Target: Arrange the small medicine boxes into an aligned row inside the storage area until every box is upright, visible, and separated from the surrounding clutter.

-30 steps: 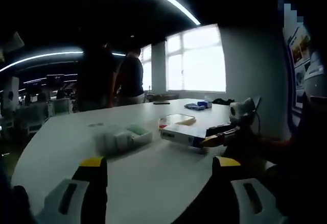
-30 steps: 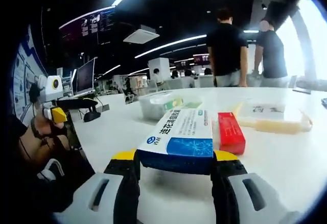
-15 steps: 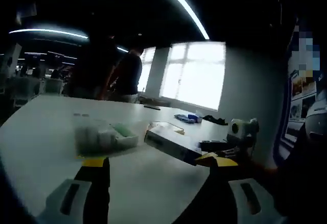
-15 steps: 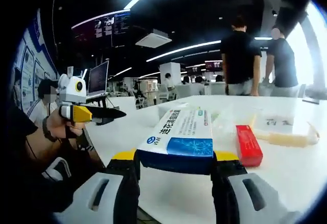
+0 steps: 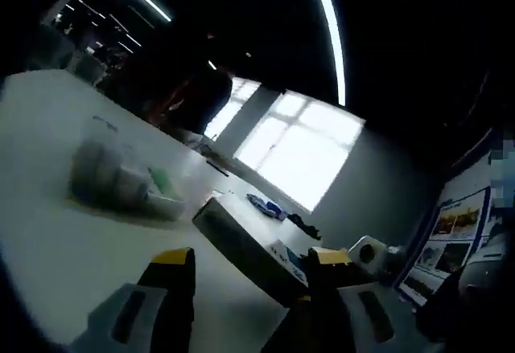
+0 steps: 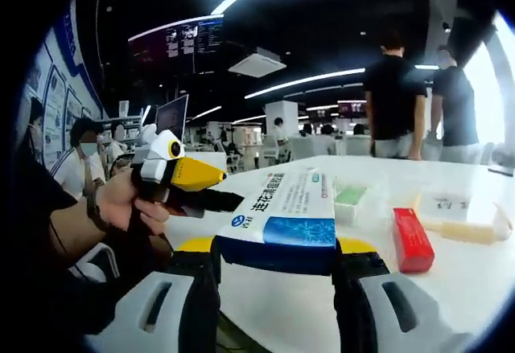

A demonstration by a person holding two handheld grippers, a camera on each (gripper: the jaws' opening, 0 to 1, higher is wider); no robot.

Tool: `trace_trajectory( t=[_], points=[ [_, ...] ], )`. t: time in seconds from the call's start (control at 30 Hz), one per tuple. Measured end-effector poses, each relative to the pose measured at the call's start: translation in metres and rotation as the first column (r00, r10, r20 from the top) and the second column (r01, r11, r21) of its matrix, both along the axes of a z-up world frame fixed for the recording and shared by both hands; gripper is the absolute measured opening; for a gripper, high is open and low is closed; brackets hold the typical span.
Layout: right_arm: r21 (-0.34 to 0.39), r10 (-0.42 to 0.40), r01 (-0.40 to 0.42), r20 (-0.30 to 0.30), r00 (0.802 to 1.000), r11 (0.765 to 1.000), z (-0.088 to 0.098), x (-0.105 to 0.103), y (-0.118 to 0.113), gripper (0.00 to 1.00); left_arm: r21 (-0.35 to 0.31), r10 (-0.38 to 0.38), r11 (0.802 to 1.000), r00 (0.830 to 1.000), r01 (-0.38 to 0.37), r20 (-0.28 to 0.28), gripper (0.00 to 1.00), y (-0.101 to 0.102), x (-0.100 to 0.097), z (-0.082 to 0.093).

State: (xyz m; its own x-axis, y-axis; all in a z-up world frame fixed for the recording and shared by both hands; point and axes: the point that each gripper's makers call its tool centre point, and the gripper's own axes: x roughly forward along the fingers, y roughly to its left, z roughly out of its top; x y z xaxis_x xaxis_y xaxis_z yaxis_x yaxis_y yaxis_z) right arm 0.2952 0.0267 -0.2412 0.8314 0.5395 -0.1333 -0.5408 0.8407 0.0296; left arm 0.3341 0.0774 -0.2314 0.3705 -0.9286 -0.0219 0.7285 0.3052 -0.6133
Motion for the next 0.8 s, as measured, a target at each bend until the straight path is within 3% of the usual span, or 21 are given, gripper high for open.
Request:
trace_trajectory(
  t=[0.1,0.17,0.23,0.5,0.63,0.73,0.8],
  points=[
    [-0.007,0.017,-0.017,0.001,1.0,1.0,-0.002,-0.002,0.0,0.52,-0.044,-0.014,0.999,0.999,0.011,-0.048,0.48,-0.003,-0.001,0.0],
    [-0.016,0.031,-0.031,0.002,1.0,0.999,-0.002,-0.003,0.002,0.52,-0.071,-0.018,0.997,0.996,0.012,-0.087,0.37,-0.004,-0.001,-0.003],
    [-0.026,0.03,-0.03,0.015,0.999,0.999,-0.002,-0.005,0.012,0.52,-0.086,-0.014,0.996,0.993,0.004,-0.114,0.32,-0.003,0.0,-0.005],
    [-0.047,0.026,-0.025,0.019,0.999,0.999,-0.003,-0.002,0.008,0.53,-0.147,-0.01,0.989,0.981,-0.019,-0.196,0.28,-0.002,0.002,-0.004],
    [-0.052,0.023,-0.022,0.037,0.999,0.998,0.0,-0.003,0.005,0.53,-0.209,-0.032,0.978,0.97,-0.02,-0.242,0.25,-0.001,-0.002,0.002],
    [-0.054,0.029,-0.027,0.041,0.999,0.998,0.0,-0.007,0.022,0.54,-0.265,-0.066,0.964,0.962,-0.007,-0.265,0.22,0.002,-0.004,0.008],
    [-0.057,0.028,-0.025,0.045,0.999,0.998,-0.001,-0.006,0.02,0.54,-0.282,-0.074,0.96,0.96,-0.005,-0.269,0.21,0.003,-0.004,0.01]
  ],
)
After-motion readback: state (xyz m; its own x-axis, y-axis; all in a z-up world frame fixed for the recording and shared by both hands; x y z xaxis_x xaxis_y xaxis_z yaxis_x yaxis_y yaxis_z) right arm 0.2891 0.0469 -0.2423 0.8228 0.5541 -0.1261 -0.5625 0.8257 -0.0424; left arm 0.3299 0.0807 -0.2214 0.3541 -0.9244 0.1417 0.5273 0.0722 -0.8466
